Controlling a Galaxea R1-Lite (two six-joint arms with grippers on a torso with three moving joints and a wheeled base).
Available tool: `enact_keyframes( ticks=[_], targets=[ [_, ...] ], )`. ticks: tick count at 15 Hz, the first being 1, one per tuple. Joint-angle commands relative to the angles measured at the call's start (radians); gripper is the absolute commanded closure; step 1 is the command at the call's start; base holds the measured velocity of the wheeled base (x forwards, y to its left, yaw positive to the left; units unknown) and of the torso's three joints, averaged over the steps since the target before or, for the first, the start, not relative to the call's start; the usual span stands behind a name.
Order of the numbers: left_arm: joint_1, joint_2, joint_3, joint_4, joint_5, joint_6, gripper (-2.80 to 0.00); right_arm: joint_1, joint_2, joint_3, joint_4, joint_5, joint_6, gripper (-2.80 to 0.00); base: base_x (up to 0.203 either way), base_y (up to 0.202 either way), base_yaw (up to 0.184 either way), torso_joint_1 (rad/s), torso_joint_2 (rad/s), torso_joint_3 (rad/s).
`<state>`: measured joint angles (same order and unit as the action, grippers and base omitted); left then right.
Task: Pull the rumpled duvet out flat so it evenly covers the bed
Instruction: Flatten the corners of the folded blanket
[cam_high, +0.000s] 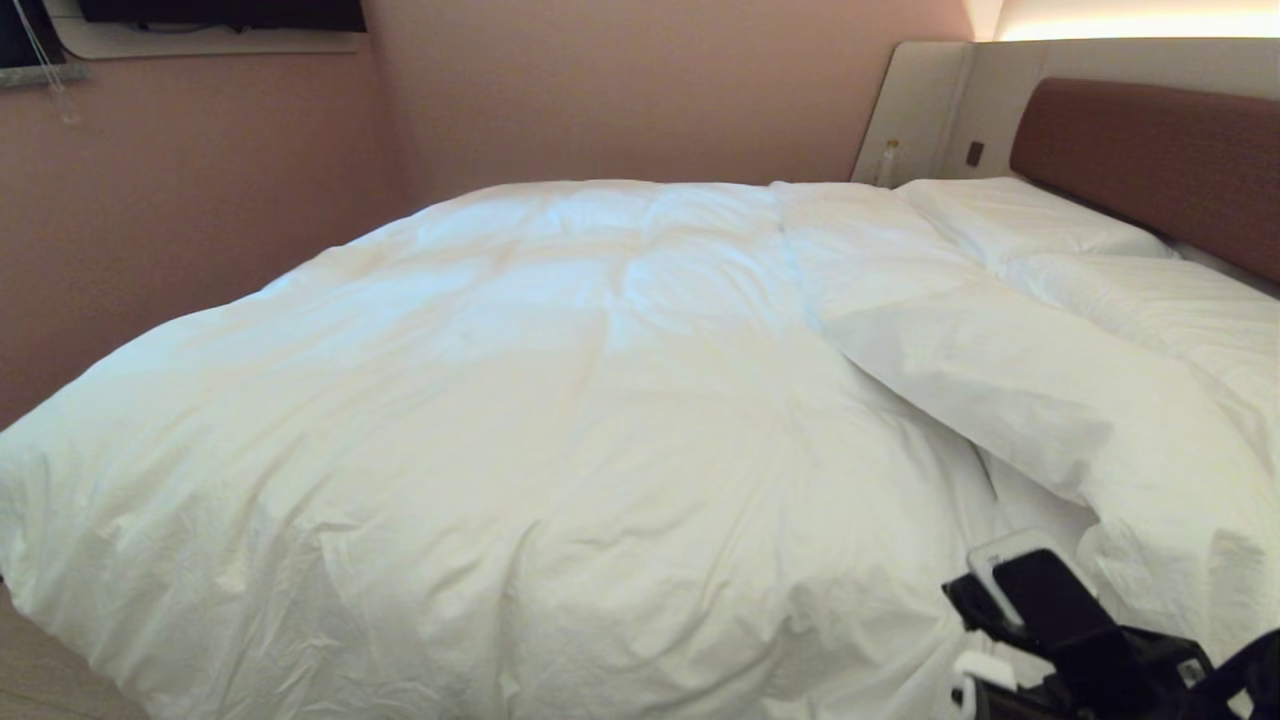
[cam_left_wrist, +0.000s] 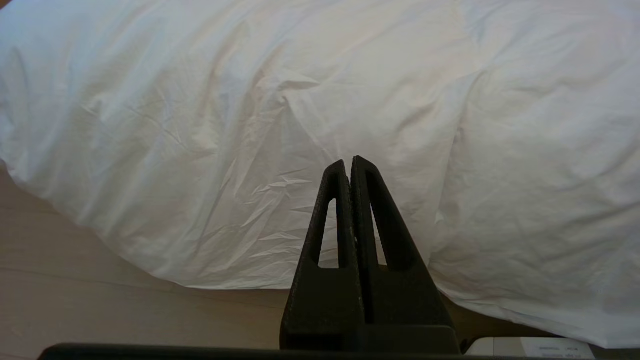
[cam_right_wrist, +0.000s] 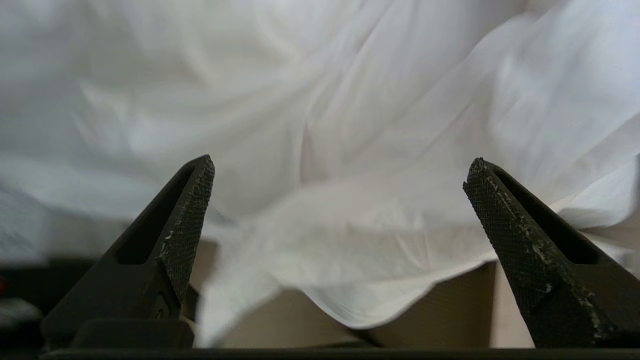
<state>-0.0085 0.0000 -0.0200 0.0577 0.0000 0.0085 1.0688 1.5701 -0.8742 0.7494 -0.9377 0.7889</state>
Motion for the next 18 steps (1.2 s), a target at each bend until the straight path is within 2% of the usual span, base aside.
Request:
enact_keyframes(
  ticks=[1, 3, 4, 7, 9, 11, 16, 18],
  targets=[
    [0.001, 0.000, 0.000, 0.001, 0.000, 0.000, 0.00, -0.067, -0.050, -0.084, 0.002, -0.004, -0.037, -2.80, 0.000, 0.000, 0.000, 0.000, 0.00, 0.000],
    [-0.001, 0.000, 0.000, 0.001, 0.000, -0.001, 0.00, -0.126, -0.091, -0.174, 0.002, 0.001, -0.086, -2.80, 0.000, 0.000, 0.000, 0.000, 0.00, 0.000],
    [-0.001, 0.000, 0.000, 0.001, 0.000, -0.001, 0.00, -0.147, -0.107, -0.204, 0.003, 0.004, -0.105, 0.00, 0.000, 0.000, 0.000, 0.000, 0.00, 0.000],
    [0.001, 0.000, 0.000, 0.001, 0.000, -0.001, 0.00, -0.294, -0.136, -0.338, 0.002, 0.006, -0.182, 0.00, 0.000, 0.000, 0.000, 0.000, 0.00, 0.000],
    [0.001, 0.000, 0.000, 0.001, 0.000, -0.001, 0.00, -0.350, -0.168, -0.414, 0.001, 0.010, -0.238, 0.00, 0.000, 0.000, 0.000, 0.000, 0.00, 0.000],
    [0.001, 0.000, 0.000, 0.001, 0.000, -0.001, 0.00, -0.380, -0.189, -0.454, 0.002, 0.020, -0.261, 0.00, 0.000, 0.000, 0.000, 0.000, 0.00, 0.000],
    [0.000, 0.000, 0.000, 0.001, 0.000, -0.001, 0.00, -0.536, -0.203, -0.428, 0.008, 0.043, -0.317, 0.00, 0.000, 0.000, 0.000, 0.000, 0.00, 0.000],
    [-0.001, 0.000, 0.000, 0.001, 0.000, -0.001, 0.00, -0.553, -0.220, -0.391, 0.008, 0.054, -0.334, 0.00, 0.000, 0.000, 0.000, 0.000, 0.00, 0.000]
  ],
)
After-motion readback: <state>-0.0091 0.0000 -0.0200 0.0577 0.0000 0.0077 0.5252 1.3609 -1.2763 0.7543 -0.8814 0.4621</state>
